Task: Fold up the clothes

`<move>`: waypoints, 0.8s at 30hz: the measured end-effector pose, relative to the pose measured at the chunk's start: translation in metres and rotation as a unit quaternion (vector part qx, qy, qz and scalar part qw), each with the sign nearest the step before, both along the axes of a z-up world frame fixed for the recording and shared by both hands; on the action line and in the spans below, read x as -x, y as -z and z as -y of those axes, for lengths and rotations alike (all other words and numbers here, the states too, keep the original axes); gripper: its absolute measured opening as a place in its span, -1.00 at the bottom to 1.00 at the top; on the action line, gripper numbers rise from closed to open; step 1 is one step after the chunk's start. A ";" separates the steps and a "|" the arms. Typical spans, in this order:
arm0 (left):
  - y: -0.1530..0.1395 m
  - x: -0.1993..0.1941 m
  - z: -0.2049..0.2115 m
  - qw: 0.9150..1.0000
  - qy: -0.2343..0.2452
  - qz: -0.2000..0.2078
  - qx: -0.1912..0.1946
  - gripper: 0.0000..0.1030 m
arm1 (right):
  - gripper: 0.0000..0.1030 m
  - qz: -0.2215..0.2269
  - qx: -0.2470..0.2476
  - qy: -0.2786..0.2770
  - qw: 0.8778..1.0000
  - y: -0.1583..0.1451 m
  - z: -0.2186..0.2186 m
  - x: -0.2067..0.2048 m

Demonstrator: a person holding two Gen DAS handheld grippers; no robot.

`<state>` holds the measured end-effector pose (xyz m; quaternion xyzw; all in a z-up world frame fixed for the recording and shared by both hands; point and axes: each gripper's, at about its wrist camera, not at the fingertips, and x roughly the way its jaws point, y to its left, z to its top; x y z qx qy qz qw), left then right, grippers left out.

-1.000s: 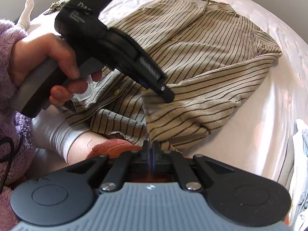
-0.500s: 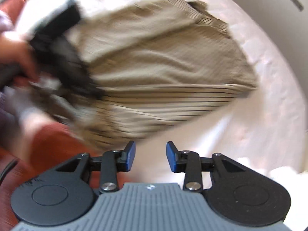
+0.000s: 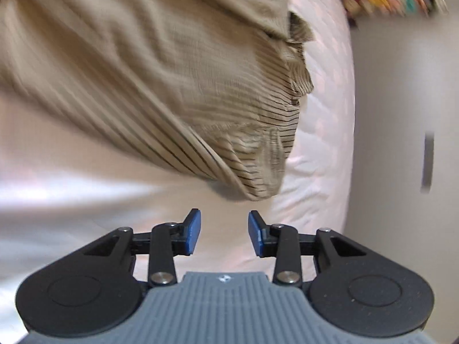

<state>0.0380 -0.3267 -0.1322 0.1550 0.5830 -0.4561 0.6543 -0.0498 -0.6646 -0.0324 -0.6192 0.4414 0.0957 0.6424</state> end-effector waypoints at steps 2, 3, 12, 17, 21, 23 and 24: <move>0.000 0.000 0.001 1.000 0.004 -0.001 -0.001 -0.95 | -0.10 -0.006 0.050 -0.054 0.997 0.016 0.027 -0.008; 0.000 0.000 0.001 1.000 0.006 -0.001 -0.002 -0.95 | 0.00 -0.008 0.070 -0.077 0.994 0.024 0.039 -0.012; -0.004 0.005 0.008 1.000 0.024 -0.003 -0.020 -0.95 | 0.02 0.008 0.116 -0.156 0.981 0.095 0.114 -0.074; -0.002 0.004 0.015 0.999 0.034 -0.005 -0.034 -0.95 | -0.05 0.038 0.110 -0.169 0.979 0.116 0.132 -0.112; -0.002 0.001 0.015 0.999 0.034 -0.015 -0.032 -0.95 | -0.12 0.034 0.119 -0.207 0.970 0.129 0.136 -0.129; -0.002 0.000 0.014 0.999 0.032 -0.022 -0.029 -0.96 | -0.47 0.034 0.125 -0.222 0.966 0.134 0.135 -0.136; -0.002 -0.001 0.013 0.999 0.031 -0.026 -0.027 -0.97 | -0.86 0.035 0.124 -0.220 0.967 0.133 0.133 -0.140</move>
